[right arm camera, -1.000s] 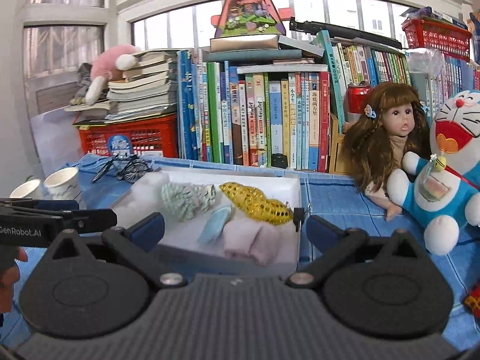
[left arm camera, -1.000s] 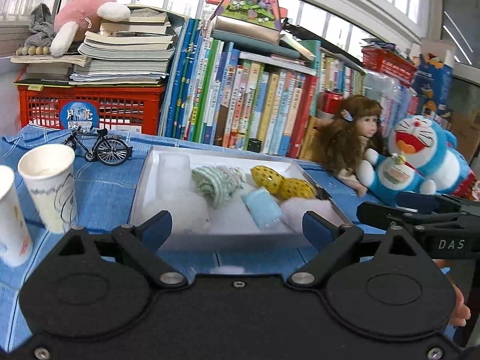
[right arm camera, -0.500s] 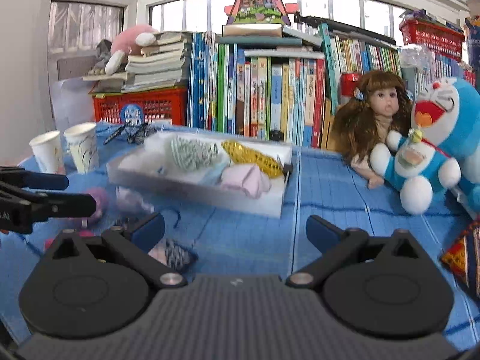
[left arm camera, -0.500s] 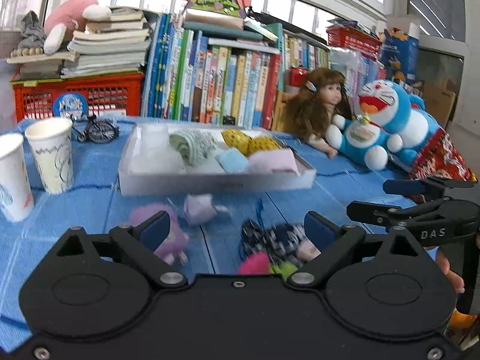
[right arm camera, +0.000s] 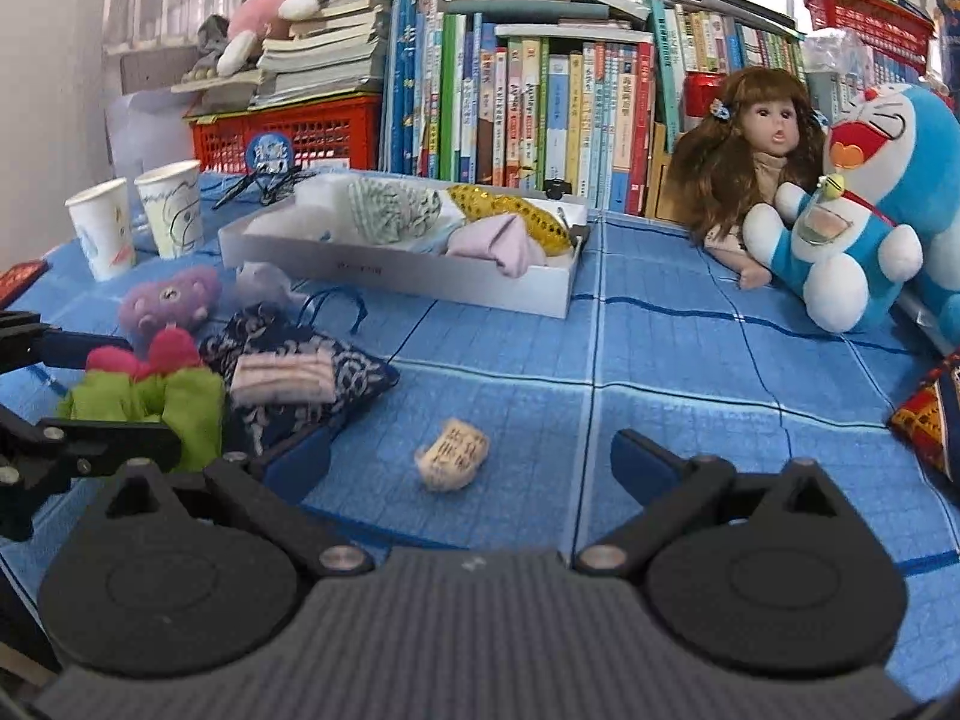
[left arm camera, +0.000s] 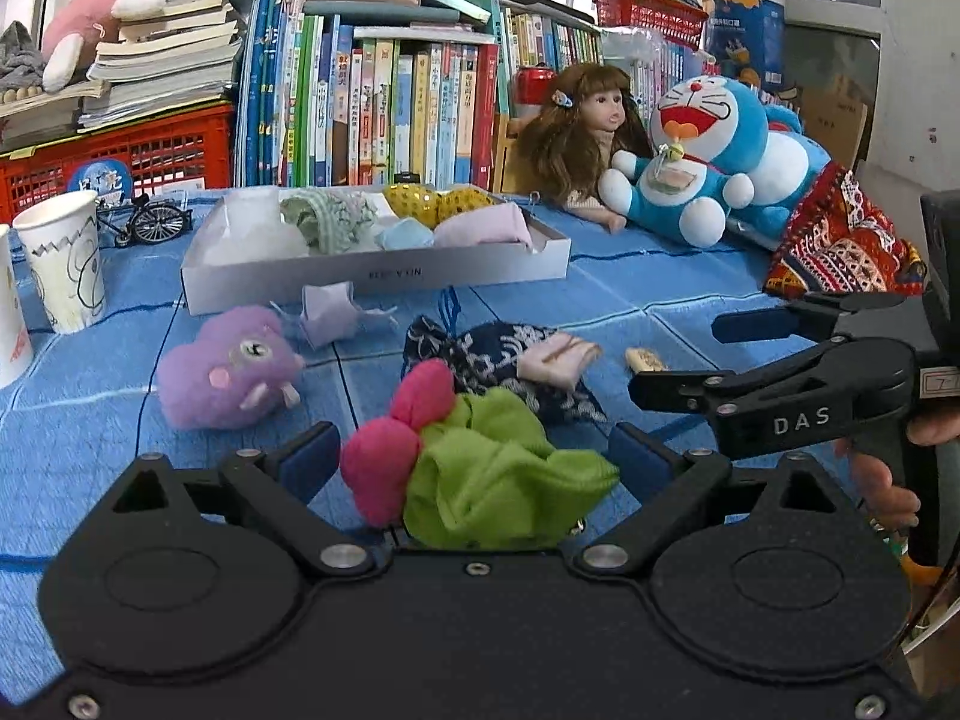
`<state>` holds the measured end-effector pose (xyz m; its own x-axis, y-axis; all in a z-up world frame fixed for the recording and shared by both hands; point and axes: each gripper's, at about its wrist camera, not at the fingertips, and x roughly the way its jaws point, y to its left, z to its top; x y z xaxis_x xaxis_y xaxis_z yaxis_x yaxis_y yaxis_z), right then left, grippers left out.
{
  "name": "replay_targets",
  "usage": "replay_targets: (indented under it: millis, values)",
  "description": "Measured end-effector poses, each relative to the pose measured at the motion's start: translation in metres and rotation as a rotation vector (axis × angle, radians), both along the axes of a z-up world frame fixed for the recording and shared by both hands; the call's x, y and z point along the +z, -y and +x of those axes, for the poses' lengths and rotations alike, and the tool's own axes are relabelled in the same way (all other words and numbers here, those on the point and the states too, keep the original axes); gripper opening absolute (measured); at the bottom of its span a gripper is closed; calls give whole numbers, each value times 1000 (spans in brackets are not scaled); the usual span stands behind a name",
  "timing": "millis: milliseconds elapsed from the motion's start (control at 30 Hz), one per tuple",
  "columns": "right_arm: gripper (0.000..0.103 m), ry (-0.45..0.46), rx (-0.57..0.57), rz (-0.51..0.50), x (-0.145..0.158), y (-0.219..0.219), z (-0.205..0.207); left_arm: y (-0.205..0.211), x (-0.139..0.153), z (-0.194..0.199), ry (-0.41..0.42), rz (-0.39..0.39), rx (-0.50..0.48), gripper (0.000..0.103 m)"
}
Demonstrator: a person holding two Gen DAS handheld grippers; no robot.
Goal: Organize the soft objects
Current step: 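Move both tools back over the green scrunchie and small beige cork block, then grasp the green scrunchie with the left tool while the right tool grasps the beige cork block, then carry the scrunchie and cork block into the white box and open both tools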
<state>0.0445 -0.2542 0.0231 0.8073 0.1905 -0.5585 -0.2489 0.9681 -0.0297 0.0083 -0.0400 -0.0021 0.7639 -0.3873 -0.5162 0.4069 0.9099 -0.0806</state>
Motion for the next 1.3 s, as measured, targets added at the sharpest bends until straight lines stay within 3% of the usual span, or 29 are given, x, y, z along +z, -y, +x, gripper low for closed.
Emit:
replay_targets:
  millis: [267,433,500,667,867,1300]
  values:
    - [79,-10,-13,-23,-3,-5,2,2,-1,-5,19,16,2,80]
    - [54,-31,-32,-26,-6,-6,5,5,-4,-6,30,43,11,75]
    - [49,-35,-34,-31,-6,-7,5,5,-5,-8,33,50,13,72]
    - [29,-34,-36,-34,-6,-11,4,3,-3,-14,65,56,14,45]
    - [27,-26,-38,-14,0,-11,4,-7,14,-11,86,15,11,32]
    - [27,26,-52,4,26,-6,17,-23,61,23,187,-20,64,30]
